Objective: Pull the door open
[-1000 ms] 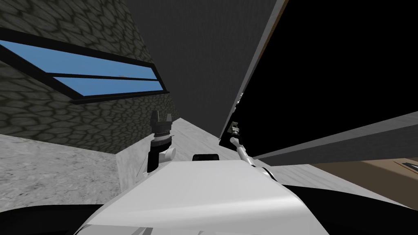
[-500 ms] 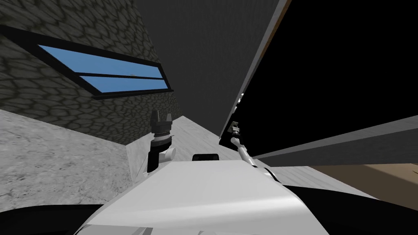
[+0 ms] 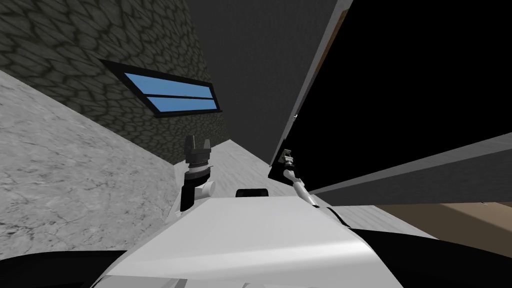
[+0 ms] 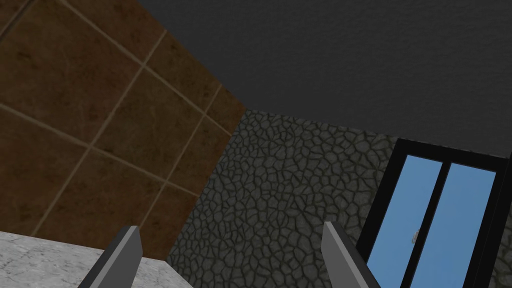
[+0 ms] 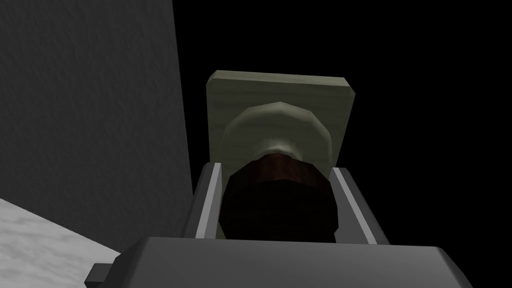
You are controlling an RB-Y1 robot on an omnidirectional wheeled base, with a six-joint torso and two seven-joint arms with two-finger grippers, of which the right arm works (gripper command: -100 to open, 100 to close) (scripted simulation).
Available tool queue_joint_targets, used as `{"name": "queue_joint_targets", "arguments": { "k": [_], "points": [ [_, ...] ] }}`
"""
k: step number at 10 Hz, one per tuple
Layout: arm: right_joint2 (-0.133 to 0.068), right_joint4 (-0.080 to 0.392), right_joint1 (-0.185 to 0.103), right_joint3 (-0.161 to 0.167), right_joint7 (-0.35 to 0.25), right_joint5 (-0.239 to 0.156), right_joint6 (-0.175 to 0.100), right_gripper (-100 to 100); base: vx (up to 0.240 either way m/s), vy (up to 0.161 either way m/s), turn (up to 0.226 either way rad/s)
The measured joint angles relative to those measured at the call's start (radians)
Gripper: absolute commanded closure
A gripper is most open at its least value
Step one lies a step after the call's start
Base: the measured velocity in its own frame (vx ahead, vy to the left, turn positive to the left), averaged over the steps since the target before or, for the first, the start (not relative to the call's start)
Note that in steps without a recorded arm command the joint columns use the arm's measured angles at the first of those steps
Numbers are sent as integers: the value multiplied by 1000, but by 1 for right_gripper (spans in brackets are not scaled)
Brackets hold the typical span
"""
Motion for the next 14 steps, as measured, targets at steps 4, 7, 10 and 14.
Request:
{"name": "queue_joint_targets", "arguments": {
  "k": [4, 7, 10, 14],
  "points": [
    [-15, -32, 22, 44, -23, 8, 6, 100, -148, -38, 17],
    [8, -106, 53, 71, -1, 18, 30, 100, -142, -82, 11],
    [3, -122, 57, 120, -16, 30, 30, 100, -138, -104, 3],
    [22, -180, 77, 157, -2, 41, 57, 100, -82, -59, 23]
  ]
}}
